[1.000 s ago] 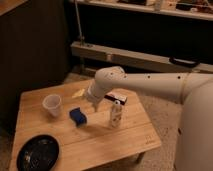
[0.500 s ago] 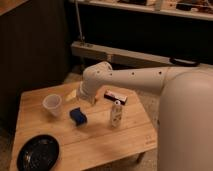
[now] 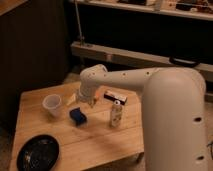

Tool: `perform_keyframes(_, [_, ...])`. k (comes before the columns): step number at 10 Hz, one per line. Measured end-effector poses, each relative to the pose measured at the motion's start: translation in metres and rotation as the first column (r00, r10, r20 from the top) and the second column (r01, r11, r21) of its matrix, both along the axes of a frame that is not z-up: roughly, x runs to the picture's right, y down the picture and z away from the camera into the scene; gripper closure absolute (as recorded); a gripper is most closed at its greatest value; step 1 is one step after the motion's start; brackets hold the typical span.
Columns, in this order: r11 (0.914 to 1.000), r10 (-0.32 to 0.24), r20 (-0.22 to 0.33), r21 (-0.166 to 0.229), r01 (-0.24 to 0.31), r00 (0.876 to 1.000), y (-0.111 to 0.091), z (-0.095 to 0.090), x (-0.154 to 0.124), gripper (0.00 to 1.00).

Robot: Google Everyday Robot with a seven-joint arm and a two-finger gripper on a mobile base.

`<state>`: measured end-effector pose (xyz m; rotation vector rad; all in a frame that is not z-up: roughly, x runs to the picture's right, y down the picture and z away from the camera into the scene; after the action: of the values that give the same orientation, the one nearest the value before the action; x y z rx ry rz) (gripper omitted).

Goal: Place the white sponge in the ceramic bowl

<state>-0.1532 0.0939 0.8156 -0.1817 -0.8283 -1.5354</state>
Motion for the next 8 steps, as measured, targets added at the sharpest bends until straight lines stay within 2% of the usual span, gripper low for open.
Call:
perform_keyframes(2, [0.9984, -0.056, -0.003, -0.009, 0.056, 0.998, 0.017, 0.012, -0.022, 0.2])
perform_keyframes(4, [0.9957, -0.092, -0.012, -0.012, 0.092, 0.996, 0.031, 0.03, -0.024, 0.2])
perform_keyframes(6, [0.9925, -0.121, -0.008, -0.017, 0.121, 0.993, 0.04, 0.036, -0.032, 0.2])
perform_keyframes(8, [0.9904, -0.137, -0.022, -0.023, 0.136, 0.99, 0.046, 0.045, -0.027, 0.2])
